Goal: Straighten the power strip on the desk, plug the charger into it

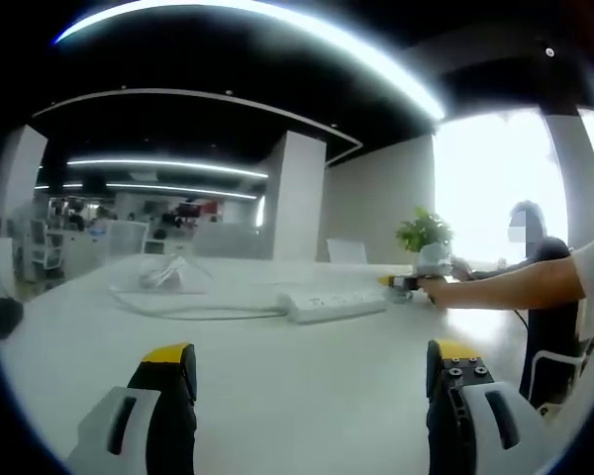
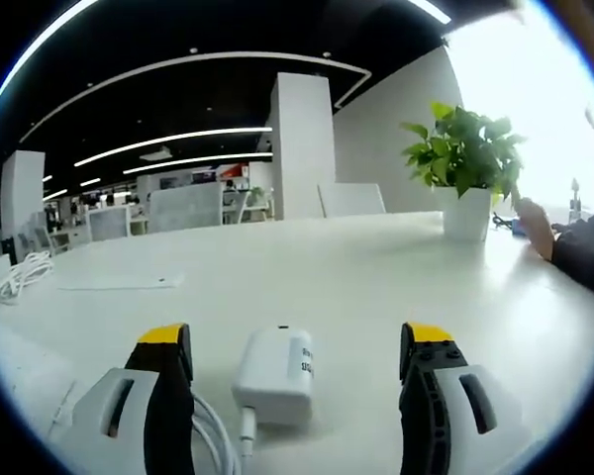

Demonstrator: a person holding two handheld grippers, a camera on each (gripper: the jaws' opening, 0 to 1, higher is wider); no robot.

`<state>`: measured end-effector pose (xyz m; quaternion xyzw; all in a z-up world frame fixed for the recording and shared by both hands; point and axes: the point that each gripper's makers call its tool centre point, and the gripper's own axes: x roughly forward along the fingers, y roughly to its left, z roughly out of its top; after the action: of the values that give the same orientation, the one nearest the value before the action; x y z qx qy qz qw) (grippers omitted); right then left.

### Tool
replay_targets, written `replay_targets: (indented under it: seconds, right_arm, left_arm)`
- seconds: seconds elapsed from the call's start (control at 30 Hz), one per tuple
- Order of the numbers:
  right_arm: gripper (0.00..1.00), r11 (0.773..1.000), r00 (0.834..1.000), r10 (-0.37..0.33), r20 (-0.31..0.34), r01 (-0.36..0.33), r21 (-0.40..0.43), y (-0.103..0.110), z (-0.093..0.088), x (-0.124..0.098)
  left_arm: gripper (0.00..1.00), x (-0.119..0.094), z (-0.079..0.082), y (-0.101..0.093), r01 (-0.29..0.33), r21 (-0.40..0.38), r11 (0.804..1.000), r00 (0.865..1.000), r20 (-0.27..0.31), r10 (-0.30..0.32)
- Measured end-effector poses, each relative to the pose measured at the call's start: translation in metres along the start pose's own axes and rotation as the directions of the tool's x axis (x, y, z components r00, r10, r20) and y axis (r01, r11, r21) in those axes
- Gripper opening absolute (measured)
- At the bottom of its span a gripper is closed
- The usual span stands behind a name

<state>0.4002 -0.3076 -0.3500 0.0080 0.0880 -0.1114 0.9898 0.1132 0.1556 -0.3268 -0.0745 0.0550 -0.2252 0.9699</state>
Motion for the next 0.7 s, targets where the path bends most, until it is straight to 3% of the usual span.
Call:
replay_targets:
  seconds: [0.53,0.7]
  right_arm:
    - [0.68,1.000,0.999,0.023,-0.035,-0.023,-0.002,0.0002,-0.0033,-0.0021]
    - [0.68,0.999,0.999,0.032,-0.040,-0.032,-0.002,0.0009,-0.0035,-0.0024]
  left_arm:
    - [0.99,-0.0018,0.0010,0.0001,-0.003,0.001,1.000,1.000,0.005,0.003]
    - [0.99,-0.0018,0.0026,-0.0014,0.000,0.004,1.000,1.000,0.008,0.000]
